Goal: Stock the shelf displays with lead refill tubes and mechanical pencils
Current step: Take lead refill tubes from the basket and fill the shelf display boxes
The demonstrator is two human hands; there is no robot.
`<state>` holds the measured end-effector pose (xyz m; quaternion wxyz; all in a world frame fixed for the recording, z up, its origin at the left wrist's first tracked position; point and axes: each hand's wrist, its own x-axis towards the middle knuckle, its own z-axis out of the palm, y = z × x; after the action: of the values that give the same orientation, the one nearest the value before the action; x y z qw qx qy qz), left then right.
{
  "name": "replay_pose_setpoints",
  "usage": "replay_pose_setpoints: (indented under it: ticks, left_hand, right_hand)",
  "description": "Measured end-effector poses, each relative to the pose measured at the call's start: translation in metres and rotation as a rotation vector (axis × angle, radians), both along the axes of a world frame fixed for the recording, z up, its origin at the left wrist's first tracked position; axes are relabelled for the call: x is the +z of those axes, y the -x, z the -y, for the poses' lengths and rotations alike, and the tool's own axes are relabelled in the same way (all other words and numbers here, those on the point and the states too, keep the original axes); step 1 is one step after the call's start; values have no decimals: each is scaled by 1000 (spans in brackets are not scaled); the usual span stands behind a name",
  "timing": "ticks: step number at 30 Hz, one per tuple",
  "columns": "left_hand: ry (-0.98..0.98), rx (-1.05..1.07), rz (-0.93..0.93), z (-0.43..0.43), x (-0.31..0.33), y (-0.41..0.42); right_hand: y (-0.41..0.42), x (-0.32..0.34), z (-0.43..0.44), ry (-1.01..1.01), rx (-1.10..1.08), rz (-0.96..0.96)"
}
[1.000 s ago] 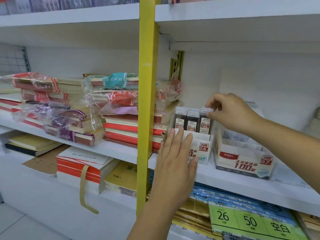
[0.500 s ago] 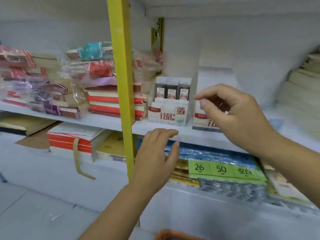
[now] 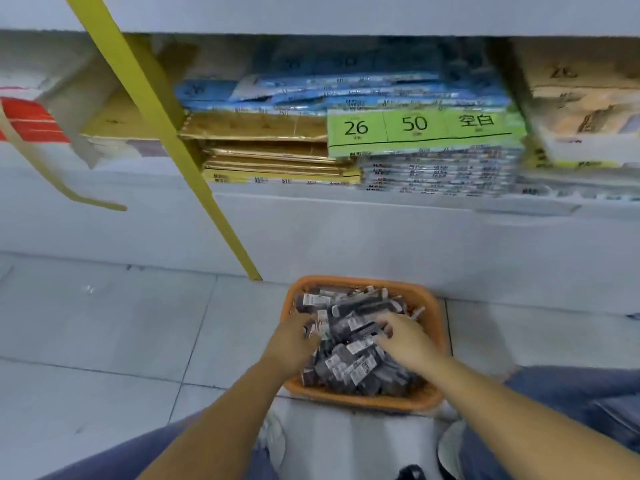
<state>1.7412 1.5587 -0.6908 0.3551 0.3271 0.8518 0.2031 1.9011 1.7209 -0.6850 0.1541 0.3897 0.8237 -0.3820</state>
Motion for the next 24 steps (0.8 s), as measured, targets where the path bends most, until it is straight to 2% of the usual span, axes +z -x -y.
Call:
replay_pose_setpoints:
  ticks: [4,7,14,20,24]
  left_hand:
    - [-19,211,-9,10,-40,-10]
    - [-1,372,-1,12,-54,-20]
    - [145,428,-72,-7,-68,-16]
    - [78,573,43,-13,-78,-26]
    - [-17,681,249,-6,-84,-23]
  right_hand:
    - [-13,-50,3,-32,-105,17]
    - [-2,-70,11,29,-199,0]
    - [15,-93,24,-86,-255,-81]
    - [8,-95,15,68,-367,-178]
    - [13,-97,7,38,-246,-128]
